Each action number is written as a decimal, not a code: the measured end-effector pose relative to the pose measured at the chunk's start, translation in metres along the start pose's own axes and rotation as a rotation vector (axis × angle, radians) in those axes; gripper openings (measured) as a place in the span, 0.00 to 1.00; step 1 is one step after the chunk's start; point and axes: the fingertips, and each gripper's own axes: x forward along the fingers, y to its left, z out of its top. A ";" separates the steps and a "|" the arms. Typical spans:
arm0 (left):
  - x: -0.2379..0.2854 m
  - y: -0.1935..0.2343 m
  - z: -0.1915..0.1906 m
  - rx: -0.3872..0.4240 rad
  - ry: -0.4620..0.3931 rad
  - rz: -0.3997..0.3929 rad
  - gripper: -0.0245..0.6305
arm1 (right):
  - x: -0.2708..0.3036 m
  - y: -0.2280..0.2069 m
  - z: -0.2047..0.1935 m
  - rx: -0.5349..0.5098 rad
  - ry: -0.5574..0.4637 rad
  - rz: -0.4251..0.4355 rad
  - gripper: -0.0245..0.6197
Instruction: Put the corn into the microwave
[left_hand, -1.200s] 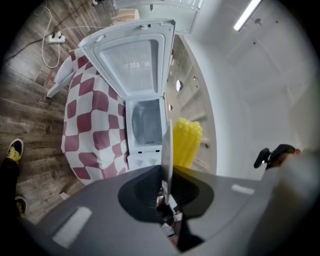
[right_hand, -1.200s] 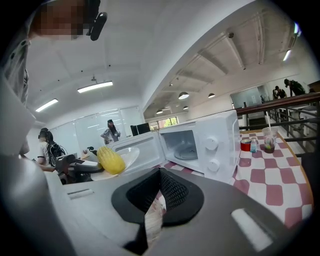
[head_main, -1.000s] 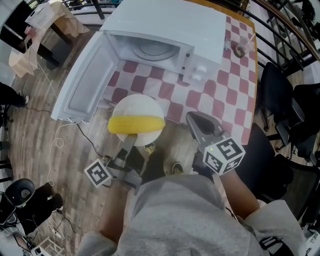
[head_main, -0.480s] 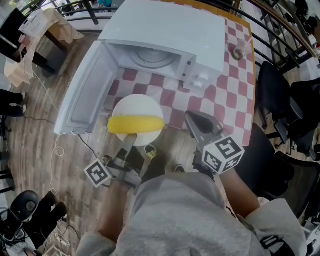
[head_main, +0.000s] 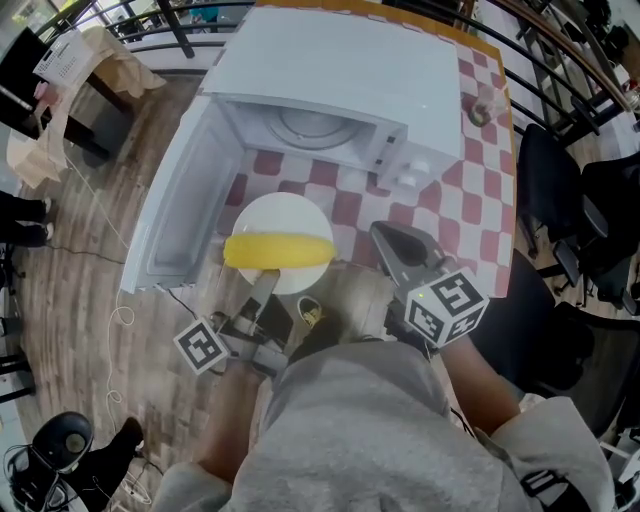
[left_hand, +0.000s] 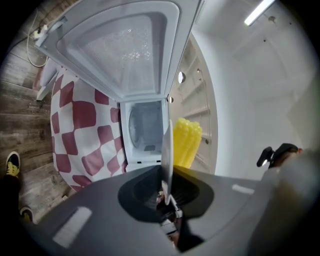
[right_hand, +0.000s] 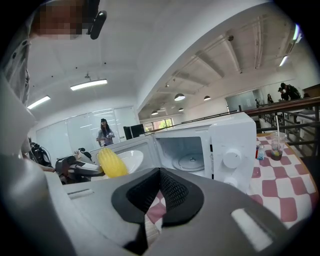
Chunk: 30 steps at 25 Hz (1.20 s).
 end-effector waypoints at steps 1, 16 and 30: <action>0.001 0.001 0.003 -0.002 0.004 0.000 0.08 | 0.003 0.001 0.001 -0.001 -0.001 -0.001 0.04; 0.012 0.010 0.032 -0.012 0.041 -0.018 0.09 | 0.021 0.006 0.009 -0.020 -0.020 -0.051 0.04; 0.060 0.030 0.051 -0.020 0.091 0.017 0.09 | 0.044 -0.032 0.015 0.015 -0.034 -0.088 0.04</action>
